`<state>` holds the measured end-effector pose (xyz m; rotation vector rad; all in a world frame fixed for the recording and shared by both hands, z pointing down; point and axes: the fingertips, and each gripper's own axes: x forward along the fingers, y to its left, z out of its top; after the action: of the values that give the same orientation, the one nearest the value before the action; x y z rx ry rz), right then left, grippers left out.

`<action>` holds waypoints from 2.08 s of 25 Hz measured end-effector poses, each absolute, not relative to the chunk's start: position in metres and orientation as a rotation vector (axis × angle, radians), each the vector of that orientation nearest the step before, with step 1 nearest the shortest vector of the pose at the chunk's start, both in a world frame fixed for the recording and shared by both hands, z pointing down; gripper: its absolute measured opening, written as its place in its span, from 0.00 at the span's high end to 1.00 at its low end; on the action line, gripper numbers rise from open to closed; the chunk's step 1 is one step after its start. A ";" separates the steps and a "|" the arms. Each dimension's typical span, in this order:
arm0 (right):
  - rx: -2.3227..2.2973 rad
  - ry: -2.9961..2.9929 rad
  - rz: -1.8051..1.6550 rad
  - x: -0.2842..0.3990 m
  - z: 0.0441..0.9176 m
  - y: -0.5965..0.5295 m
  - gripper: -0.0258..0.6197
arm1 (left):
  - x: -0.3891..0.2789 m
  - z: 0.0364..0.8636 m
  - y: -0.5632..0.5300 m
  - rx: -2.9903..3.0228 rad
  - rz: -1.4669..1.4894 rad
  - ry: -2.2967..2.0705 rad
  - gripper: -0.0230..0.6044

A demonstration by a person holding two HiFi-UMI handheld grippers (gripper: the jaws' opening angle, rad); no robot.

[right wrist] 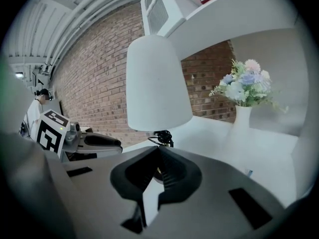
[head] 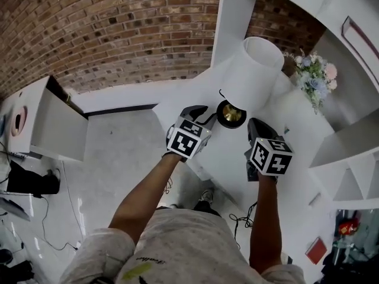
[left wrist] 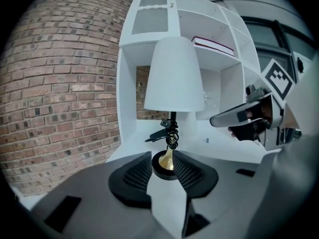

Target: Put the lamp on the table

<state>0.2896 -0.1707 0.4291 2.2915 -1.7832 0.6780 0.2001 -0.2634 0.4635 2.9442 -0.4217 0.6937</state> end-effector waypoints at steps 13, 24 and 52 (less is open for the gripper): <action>2.326 -1.853 0.586 0.244 0.395 -0.188 0.95 | 0.120 0.426 -0.279 2.946 0.654 -0.551 0.85; 2.292 -1.916 0.521 0.189 0.377 -0.197 0.95 | 0.061 0.406 -0.284 2.960 0.598 -0.625 0.92; 2.319 -1.882 0.437 0.156 0.369 -0.173 0.95 | 0.011 0.399 -0.289 2.848 0.542 -0.636 0.97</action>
<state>0.1557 -0.1735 0.3692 2.3186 -1.8819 0.4370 0.0107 -0.2889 0.3988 2.8484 -0.6365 0.5417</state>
